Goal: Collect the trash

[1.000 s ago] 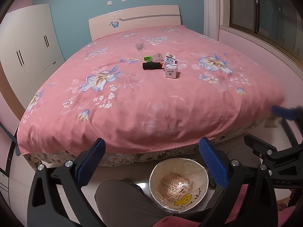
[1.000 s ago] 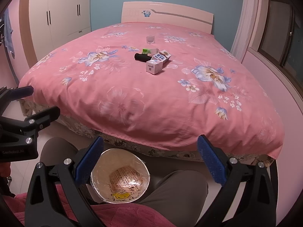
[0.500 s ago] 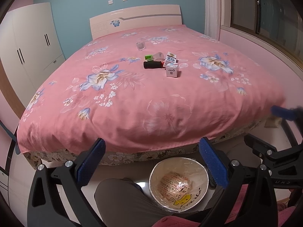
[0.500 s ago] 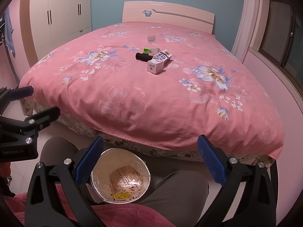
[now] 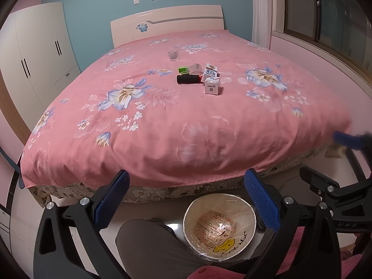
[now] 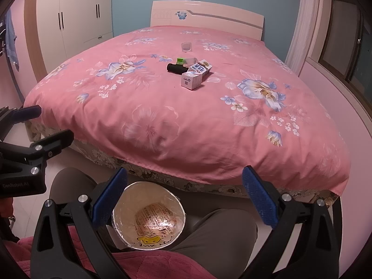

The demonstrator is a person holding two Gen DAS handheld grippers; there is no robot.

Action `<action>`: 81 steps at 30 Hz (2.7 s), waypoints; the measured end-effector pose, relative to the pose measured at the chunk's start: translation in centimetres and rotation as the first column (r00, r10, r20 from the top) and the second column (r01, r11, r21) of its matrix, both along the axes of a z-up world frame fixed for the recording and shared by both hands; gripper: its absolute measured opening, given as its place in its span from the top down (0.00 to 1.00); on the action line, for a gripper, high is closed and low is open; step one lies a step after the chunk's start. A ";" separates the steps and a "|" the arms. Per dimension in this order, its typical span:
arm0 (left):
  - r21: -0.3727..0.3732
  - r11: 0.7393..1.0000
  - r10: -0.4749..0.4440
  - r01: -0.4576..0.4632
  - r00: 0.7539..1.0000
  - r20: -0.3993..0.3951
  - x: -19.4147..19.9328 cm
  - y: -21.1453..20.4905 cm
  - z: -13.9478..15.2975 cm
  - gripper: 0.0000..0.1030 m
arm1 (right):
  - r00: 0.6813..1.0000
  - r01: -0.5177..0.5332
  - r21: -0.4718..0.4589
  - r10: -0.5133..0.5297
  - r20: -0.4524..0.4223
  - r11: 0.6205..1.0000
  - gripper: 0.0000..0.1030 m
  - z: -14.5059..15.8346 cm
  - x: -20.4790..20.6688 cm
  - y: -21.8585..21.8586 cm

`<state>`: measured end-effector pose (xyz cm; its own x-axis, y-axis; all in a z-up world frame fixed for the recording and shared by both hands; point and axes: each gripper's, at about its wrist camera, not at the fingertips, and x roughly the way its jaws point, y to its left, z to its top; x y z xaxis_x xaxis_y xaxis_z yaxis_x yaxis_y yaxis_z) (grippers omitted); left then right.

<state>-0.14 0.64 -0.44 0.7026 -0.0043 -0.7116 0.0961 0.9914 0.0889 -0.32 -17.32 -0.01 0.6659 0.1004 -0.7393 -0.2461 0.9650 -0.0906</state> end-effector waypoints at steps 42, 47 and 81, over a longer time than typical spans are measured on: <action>-0.009 0.999 -0.037 0.037 0.998 -0.057 3.3 -0.2 -0.9 0.02 | 1.000 0.003 0.004 -0.003 -0.023 1.000 0.06 -0.9 3.4 0.1; -0.032 0.999 -0.046 0.043 0.996 -0.079 5.9 0.1 -1.5 0.02 | 1.000 0.012 0.013 -0.011 -0.023 1.000 0.07 -0.8 5.9 0.0; 0.114 0.988 -0.100 0.109 0.992 -0.082 35.8 1.2 -5.2 0.02 | 0.991 -0.110 0.021 0.112 -0.076 0.994 0.07 -4.0 27.1 2.8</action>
<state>35.64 1.85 -5.65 0.6465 0.0120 -0.7628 0.2096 0.9586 0.1926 26.74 -14.55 -4.01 0.5911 0.1832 -0.7855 -0.3572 0.9326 -0.0513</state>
